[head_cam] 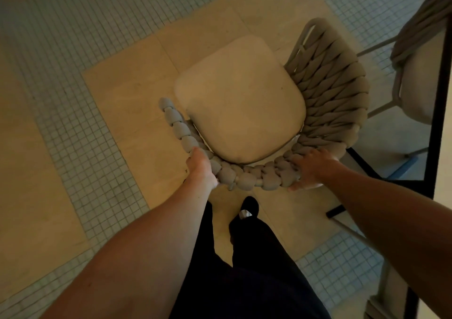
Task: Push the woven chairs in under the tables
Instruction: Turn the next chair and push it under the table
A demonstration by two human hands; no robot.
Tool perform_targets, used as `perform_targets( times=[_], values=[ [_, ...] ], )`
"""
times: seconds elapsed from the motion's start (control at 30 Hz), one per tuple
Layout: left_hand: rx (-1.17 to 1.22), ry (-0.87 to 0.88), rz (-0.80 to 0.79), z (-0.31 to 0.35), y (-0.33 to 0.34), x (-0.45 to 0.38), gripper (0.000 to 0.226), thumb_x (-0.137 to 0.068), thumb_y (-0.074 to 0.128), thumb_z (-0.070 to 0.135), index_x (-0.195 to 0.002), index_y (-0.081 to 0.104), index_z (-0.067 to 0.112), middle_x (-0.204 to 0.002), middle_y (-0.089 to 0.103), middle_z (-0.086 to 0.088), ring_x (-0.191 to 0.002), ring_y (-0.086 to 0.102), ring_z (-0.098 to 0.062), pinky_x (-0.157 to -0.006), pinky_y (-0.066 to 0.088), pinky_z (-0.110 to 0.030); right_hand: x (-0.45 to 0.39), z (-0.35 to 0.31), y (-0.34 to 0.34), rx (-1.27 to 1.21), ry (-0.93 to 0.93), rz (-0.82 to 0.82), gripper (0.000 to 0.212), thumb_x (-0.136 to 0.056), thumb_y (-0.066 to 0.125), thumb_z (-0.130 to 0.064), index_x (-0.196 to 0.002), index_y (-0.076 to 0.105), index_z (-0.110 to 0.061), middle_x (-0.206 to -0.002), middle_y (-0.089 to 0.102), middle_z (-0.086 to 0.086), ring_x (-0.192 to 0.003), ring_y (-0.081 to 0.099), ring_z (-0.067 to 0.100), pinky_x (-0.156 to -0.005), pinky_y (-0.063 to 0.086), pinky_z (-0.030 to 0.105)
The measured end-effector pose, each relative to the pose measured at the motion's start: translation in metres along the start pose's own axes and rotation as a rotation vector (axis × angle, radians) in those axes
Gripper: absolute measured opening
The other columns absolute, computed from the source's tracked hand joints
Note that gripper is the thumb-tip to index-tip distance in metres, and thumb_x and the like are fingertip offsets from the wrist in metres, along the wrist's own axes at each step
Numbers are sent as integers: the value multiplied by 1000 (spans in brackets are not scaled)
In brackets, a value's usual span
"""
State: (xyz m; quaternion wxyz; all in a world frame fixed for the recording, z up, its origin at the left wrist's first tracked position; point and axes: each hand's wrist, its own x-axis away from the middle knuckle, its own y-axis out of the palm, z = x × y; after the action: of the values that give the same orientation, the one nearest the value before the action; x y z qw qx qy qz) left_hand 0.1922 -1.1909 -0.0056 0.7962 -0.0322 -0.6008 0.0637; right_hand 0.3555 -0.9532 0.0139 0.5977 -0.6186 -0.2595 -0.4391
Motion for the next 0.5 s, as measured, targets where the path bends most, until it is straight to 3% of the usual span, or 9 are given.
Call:
perform_targets(
  times=[0.2, 0.5],
  values=[
    [-2, 153, 12, 31, -14, -10, 58, -96, 41, 59, -146, 46, 28, -141, 52, -7, -122, 53, -35, -106, 41, -63, 16, -47, -8, -94, 48, -14, 109, -71, 46, -95, -155, 32, -27, -155, 42, 2, -142, 36, 33, -113, 32, 51],
    [-163, 274, -83, 118, -14, -21, 58, -98, 37, 62, -142, 52, 27, -136, 60, -5, -118, 60, -31, -103, 47, -57, 16, -148, -27, -367, 184, -42, 102, -80, 46, -88, -151, 38, -15, -152, 44, 12, -137, 38, 40, -107, 36, 53]
  ],
)
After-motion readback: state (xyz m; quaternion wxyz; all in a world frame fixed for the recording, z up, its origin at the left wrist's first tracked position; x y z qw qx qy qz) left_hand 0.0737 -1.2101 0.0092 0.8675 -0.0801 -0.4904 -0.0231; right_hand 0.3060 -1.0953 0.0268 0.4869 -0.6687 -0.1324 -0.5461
